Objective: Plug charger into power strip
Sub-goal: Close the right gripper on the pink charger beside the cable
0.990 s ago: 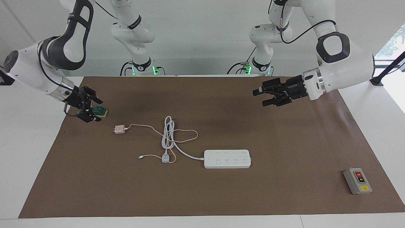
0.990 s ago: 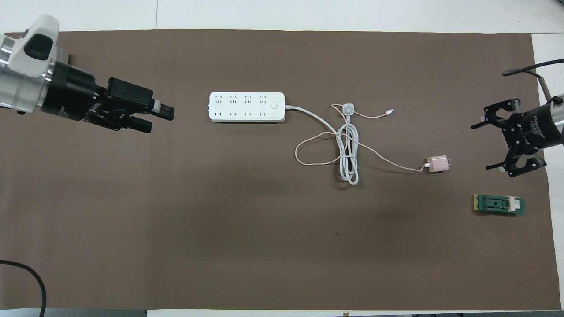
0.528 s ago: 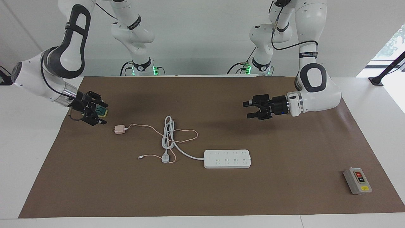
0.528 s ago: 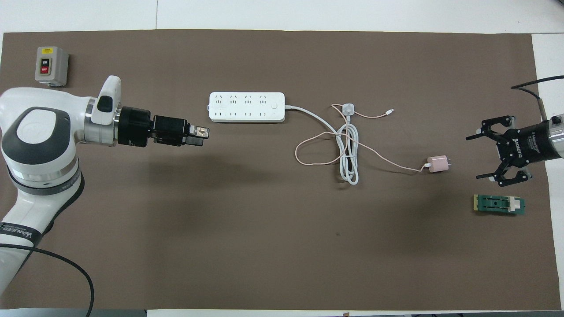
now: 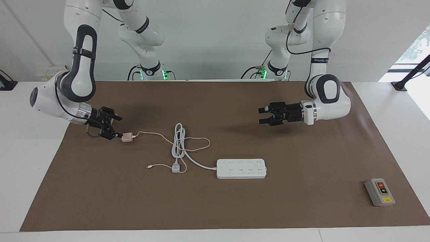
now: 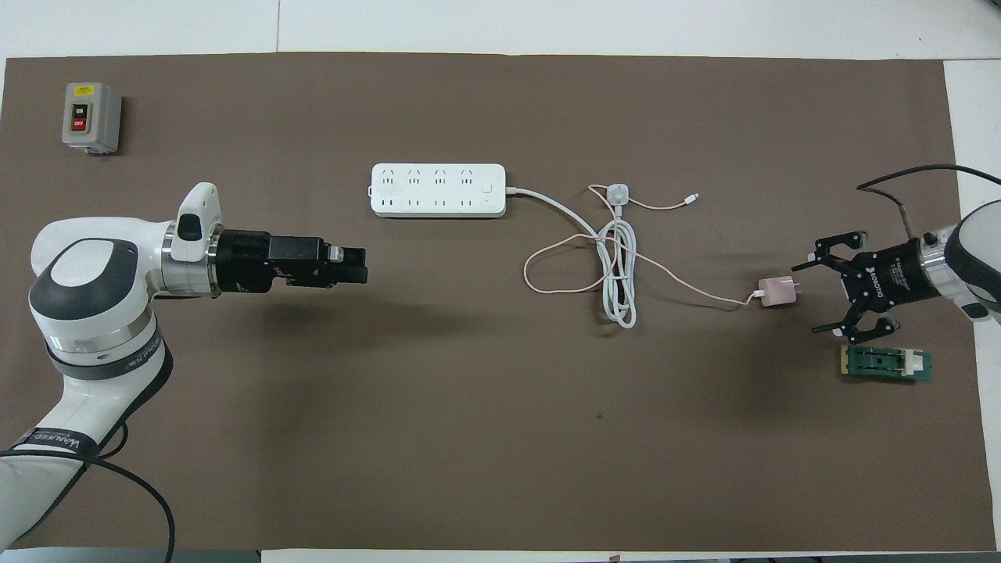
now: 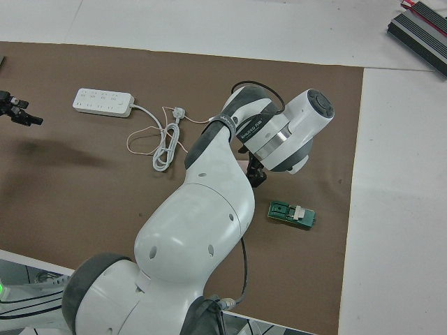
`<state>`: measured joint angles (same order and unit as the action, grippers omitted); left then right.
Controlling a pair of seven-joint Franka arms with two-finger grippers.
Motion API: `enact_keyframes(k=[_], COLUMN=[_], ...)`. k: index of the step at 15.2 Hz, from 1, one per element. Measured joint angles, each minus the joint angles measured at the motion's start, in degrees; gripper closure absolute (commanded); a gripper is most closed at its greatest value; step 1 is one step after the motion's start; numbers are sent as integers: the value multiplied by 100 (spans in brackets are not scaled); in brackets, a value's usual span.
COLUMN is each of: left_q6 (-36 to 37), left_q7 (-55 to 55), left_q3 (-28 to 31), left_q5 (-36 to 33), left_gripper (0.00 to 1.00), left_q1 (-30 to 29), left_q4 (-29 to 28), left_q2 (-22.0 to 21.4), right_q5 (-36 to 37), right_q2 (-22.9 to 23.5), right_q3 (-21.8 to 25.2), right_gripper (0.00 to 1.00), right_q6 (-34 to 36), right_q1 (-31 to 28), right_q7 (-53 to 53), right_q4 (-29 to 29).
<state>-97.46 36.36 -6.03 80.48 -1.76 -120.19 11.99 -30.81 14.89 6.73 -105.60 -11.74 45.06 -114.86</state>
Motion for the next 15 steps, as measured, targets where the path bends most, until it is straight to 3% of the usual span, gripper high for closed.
enact_keyframes(k=[9,15], left_q6=[-402,-324], left_q7=[0,224], left_q3=[-55,-67], left_q5=[1349,1702], left_gripper=[0,0], left_q1=[415,771], left_q4=[17,295], left_q2=[168,473], right_q5=[-190,-190], right_q2=[259,292], right_q3=[0,-33], right_gripper=[0,2], right_q6=[-560,-709], right_q1=[-78,31], right_q7=[33,33], right_q4=[-145,-196])
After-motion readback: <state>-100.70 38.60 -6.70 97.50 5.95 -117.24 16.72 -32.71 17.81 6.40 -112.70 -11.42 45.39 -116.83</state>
